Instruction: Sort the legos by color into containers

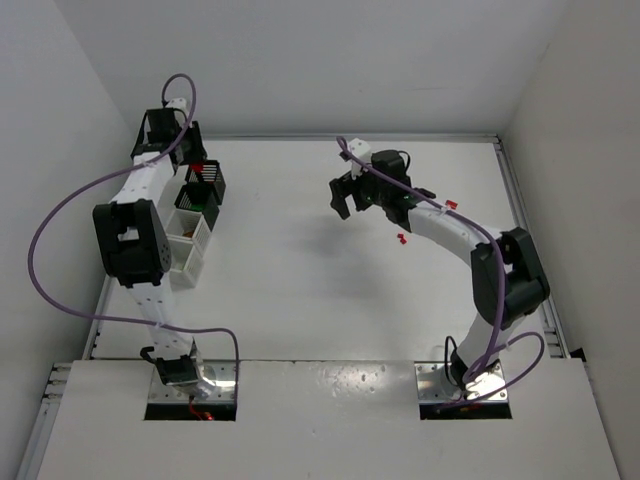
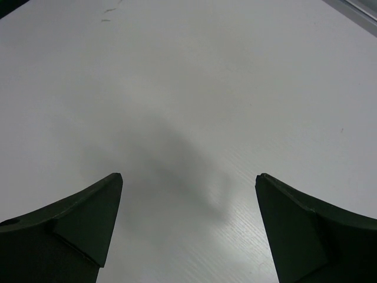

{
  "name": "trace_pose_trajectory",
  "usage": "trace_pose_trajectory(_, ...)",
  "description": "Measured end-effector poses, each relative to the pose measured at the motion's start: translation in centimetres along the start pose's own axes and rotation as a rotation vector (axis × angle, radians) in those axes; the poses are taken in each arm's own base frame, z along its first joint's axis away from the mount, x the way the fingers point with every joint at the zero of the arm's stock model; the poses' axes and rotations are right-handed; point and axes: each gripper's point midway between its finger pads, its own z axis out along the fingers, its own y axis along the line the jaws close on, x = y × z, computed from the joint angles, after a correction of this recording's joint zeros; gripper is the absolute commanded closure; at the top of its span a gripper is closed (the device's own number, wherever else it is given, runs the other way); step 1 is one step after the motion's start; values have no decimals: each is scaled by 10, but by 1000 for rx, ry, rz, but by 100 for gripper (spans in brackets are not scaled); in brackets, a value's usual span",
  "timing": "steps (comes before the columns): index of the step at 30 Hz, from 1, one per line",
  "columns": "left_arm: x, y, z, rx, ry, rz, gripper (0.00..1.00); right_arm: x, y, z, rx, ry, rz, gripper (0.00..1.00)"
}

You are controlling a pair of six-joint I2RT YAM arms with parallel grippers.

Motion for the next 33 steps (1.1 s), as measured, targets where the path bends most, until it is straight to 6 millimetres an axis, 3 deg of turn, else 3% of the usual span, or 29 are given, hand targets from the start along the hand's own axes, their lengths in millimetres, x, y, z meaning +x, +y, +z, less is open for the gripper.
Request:
trace_pose_trajectory(1, -1, 2, 1, -11, -2, 0, 51, 1, -3, 0, 7, 2, 1, 5)
trace_pose_trajectory(7, -7, 6, 3, -32, -11, 3, 29, 5, -16, -3, 32, 15, 17, 4)
trace_pose_trajectory(13, -23, 3, -1, -24, -40, -12, 29, 6, -25, -5, 48, 16, 37, 3)
trace_pose_trajectory(16, -41, -4, -9, 39, -75, -59, 27, 7, -32, -6, 77, 17, 56, 3)
trace_pose_trajectory(18, -59, -13, -20, 132, -105, -96, 18, 9, -39, -7, 107, 24, 71, 4)
trace_pose_trajectory(20, -88, -19, -39, 245, -159, -123, 0, 13, -50, -11, 144, 44, 85, 4)
trace_pose_trajectory(23, -119, -28, -72, 399, -231, -119, 0, 19, -72, -21, 202, 72, 93, 4)
trace_pose_trajectory(25, -125, -35, -94, 448, -248, -86, 0, 28, -90, -32, 251, 106, 98, 4)
trace_pose_trajectory(29, -118, -84, -123, 455, -235, 55, 0, 48, -140, -67, 382, 178, 125, 4)
trace_pose_trajectory(31, -102, -121, -139, 478, -221, 115, 0, 62, -165, -85, 454, 219, 151, 2)
trace_pose_trajectory(33, -74, -157, -159, 558, -169, 162, 0, 74, -190, -104, 527, 259, 177, 1)
